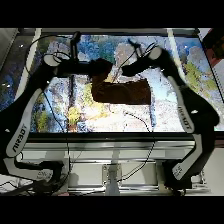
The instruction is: Fold the clothes and pants, and hang the long-sleeved shirts on hangers.
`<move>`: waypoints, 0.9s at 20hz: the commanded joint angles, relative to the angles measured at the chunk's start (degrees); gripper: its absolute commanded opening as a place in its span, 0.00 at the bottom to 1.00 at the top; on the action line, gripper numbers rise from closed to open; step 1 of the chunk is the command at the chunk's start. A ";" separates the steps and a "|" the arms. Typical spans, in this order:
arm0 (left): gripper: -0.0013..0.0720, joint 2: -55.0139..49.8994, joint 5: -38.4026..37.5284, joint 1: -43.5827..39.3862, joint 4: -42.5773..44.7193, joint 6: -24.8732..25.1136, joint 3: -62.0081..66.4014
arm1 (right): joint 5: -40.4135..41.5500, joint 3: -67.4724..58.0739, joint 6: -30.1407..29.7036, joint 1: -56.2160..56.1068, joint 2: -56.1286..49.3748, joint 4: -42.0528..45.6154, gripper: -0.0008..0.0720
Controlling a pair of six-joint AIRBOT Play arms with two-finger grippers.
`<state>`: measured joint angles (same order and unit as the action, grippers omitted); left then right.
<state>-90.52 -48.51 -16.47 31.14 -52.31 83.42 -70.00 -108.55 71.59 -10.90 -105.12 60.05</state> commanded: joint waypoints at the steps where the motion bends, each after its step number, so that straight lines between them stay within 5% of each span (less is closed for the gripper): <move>1: 0.03 -2.71 12.35 -8.68 -0.39 0.02 0.04 | -8.63 -0.07 -2.29 8.79 11.30 5.01 0.03; 8: 0.03 -8.44 36.81 -25.73 -0.37 0.00 0.04 | -11.37 -0.07 -1.68 23.71 20.79 6.19 0.03; 11: 0.06 -11.06 41.00 -28.94 -0.35 0.00 0.04 | -12.46 1.79 -1.68 26.29 20.76 6.25 0.03; 12: 0.25 -11.47 40.13 -29.27 -0.35 0.00 0.04 | -12.57 3.04 -1.68 26.40 20.76 6.45 0.06; 13: 0.60 -11.56 38.88 -29.35 -0.37 0.00 0.04 | -12.35 4.68 -1.66 26.38 20.76 6.60 0.27; 14: 0.90 -11.43 38.03 -29.40 -0.37 0.00 0.04 | -11.87 6.54 -1.64 26.36 20.76 6.58 0.61; 15: 0.94 -11.19 37.73 -29.35 -0.35 0.00 0.04 | -11.26 8.94 -1.68 26.32 20.76 6.62 0.78; 18: 0.94 -9.31 37.81 -28.52 -0.31 0.02 0.04 | -8.81 16.90 -2.38 26.40 20.52 8.35 0.76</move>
<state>-100.84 -11.05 -45.08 30.74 -52.31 83.40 -80.64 -97.97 69.78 15.11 -84.53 67.02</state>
